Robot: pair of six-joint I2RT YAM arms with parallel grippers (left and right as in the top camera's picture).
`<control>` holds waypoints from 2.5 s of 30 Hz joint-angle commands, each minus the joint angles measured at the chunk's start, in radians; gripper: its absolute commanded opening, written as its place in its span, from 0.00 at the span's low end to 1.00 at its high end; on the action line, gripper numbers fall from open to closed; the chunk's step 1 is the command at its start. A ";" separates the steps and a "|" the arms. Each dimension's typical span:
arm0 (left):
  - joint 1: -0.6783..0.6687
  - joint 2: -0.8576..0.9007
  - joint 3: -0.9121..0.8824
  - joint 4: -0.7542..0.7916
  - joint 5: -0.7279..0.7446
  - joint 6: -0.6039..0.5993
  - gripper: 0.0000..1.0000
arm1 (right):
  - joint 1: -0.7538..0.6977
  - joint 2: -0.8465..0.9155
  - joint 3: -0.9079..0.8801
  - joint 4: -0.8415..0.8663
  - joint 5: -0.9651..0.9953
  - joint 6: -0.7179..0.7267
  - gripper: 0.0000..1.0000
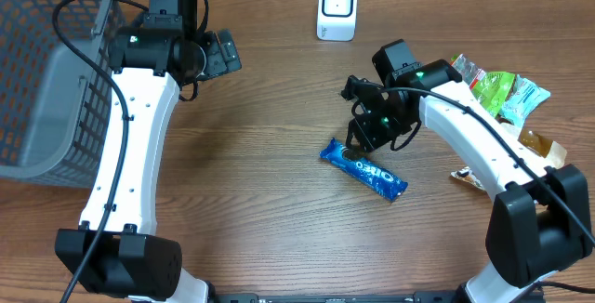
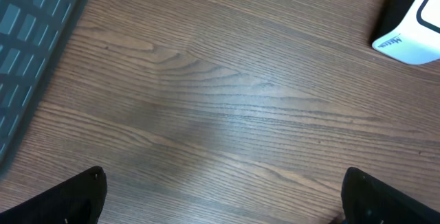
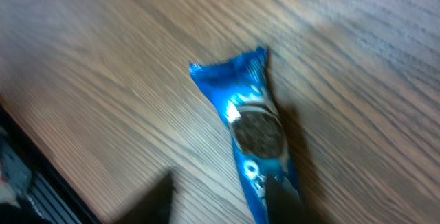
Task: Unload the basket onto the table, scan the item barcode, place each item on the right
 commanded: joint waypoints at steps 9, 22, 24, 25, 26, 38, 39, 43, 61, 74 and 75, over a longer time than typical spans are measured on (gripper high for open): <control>-0.002 0.012 0.006 0.001 0.008 -0.007 0.99 | 0.161 -0.002 -0.164 0.114 0.334 -0.049 1.00; -0.002 0.012 0.006 0.001 0.008 -0.007 1.00 | 0.198 -0.002 -0.295 0.325 0.355 -0.045 0.86; -0.002 0.012 0.006 0.001 0.008 -0.007 1.00 | 0.192 -0.002 -0.295 0.330 0.356 -0.045 0.61; -0.002 0.012 0.006 0.001 0.008 -0.007 1.00 | 0.188 -0.002 -0.295 0.332 0.356 -0.045 0.50; -0.002 0.012 0.006 0.001 0.008 -0.007 1.00 | 0.185 -0.002 -0.295 0.333 0.356 -0.045 0.41; -0.002 0.012 0.006 0.001 0.008 -0.007 1.00 | 0.179 -0.003 -0.284 0.300 0.178 -0.044 0.23; -0.002 0.012 0.006 0.001 0.008 -0.007 1.00 | 0.177 -0.003 -0.270 0.275 0.127 -0.044 0.22; -0.002 0.012 0.006 0.001 0.008 -0.007 1.00 | 0.168 -0.003 -0.186 0.154 -0.108 -0.044 0.22; -0.002 0.012 0.006 0.001 0.008 -0.007 1.00 | -0.076 -0.003 -0.089 0.069 -0.777 0.065 0.45; -0.002 0.012 0.006 0.001 0.008 -0.007 1.00 | 0.188 -0.003 -0.147 0.101 -0.079 0.256 0.41; -0.002 0.012 0.006 0.001 0.008 -0.007 1.00 | 0.209 -0.003 -0.156 0.107 -0.054 0.269 0.41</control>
